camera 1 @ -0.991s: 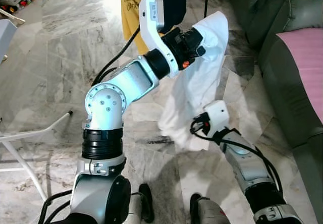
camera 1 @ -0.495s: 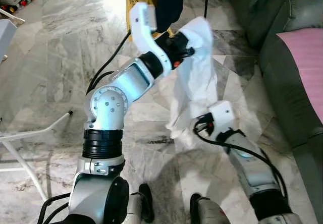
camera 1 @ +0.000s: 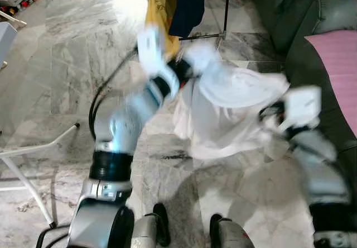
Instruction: Hang hanger
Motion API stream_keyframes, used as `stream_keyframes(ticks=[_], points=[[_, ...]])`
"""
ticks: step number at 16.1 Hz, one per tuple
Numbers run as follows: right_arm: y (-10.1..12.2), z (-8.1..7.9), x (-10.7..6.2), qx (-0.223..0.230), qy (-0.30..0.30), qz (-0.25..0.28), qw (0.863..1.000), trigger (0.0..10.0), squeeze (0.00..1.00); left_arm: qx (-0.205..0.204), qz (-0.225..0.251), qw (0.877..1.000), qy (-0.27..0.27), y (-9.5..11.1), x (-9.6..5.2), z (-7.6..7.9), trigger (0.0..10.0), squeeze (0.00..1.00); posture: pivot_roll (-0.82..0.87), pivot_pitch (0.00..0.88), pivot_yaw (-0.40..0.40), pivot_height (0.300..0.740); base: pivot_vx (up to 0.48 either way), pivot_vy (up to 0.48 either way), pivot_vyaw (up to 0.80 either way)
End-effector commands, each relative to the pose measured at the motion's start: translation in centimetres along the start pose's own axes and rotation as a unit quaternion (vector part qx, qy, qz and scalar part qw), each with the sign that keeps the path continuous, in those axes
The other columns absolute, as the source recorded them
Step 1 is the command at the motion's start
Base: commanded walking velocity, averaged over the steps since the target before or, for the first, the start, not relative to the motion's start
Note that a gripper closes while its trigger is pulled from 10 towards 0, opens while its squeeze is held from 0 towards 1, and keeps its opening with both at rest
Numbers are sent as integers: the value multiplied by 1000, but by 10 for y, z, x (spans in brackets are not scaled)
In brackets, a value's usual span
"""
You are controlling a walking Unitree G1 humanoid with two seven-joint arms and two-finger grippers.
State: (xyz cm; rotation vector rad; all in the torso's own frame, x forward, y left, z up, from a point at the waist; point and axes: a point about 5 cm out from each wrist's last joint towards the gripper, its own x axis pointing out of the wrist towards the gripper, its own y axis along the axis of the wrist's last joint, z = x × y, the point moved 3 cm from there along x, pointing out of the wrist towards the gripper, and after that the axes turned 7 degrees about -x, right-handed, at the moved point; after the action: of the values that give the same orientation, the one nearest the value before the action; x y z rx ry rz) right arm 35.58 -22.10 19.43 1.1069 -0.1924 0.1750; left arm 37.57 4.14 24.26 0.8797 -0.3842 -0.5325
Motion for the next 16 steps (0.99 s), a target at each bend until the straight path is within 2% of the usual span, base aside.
stream_keyframes(ticks=[1,4,6,8,10,11,12,16], points=[[14,5,2,-6,-11,23,1000,0,0,23,1,1000,8,-2,-1,-4,10000,0,-151,253,93,740,0,0,0],[57,25,12,-25,-31,80,996,0,0,49,-8,997,62,-19,-4,-32,10000,0,-159,254,92,740,0,0,0],[71,28,15,-31,-31,99,994,0,0,56,-6,995,84,-21,-5,-42,10000,0,-166,254,90,740,0,0,0],[75,30,16,-33,-33,103,994,0,0,62,-12,993,97,-23,-6,-48,10000,0,-166,255,89,740,0,0,0],[81,33,17,-34,-35,108,993,0,0,74,-10,987,141,-25,-9,-67,10000,0,-164,256,89,740,0,0,0],[82,33,17,-32,-33,108,993,0,0,80,-13,985,150,-26,-10,-70,10000,0,-164,256,89,740,0,0,0],[85,30,17,-24,-20,111,993,0,0,113,-27,977,181,-30,-14,-84,10000,0,-165,257,90,740,0,0,0],[86,21,16,-11,13,108,994,0,0,126,-18,962,242,-26,-23,-107,10000,0,-170,257,91,740,0,0,0]])
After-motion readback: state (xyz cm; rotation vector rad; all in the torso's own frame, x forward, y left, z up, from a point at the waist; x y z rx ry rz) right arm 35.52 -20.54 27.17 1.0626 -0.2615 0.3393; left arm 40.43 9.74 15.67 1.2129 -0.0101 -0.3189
